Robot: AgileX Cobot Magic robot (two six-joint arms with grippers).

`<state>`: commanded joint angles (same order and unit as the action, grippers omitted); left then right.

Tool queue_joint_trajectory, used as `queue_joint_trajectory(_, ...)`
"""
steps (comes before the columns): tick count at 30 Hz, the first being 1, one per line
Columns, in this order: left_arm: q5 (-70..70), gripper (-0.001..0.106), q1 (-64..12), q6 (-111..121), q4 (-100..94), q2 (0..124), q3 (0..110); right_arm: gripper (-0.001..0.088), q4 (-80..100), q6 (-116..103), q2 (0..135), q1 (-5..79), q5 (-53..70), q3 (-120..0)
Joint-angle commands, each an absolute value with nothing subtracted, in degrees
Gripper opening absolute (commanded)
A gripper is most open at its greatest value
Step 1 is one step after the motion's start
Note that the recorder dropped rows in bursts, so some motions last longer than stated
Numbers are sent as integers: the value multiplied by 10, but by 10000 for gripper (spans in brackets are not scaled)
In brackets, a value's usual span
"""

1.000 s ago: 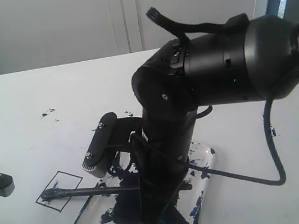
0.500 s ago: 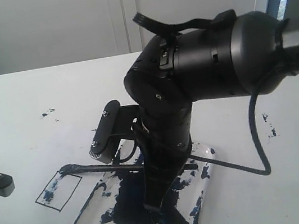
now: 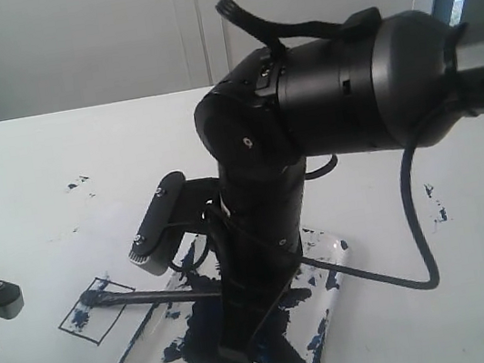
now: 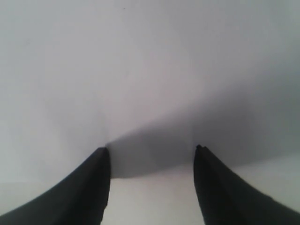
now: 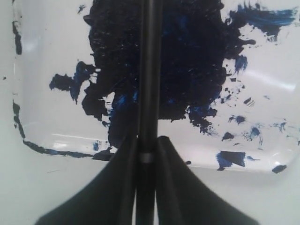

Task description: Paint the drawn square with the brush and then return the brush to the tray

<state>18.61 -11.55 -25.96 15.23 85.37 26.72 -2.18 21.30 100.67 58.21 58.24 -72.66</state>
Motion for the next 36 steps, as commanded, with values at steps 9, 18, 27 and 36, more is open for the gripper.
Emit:
queue_joint_trajectory(9, 186, 586, -116, -260, 152, 854, 267, 0, -46, 238, 1007, 582, 590, -727)
queue_joint_trajectory(18, 186, 586, -116, -260, 152, 854, 267, 0, 58, 141, 1007, 582, 565, -727)
queue_joint_trajectory(27, 184, 586, -116, -260, 152, 854, 267, 0, -40, 216, 1007, 582, 589, -727)
queue_joint_trajectory(36, 186, 586, -116, -260, 152, 854, 267, 0, 40, 141, 1007, 582, 586, -729)
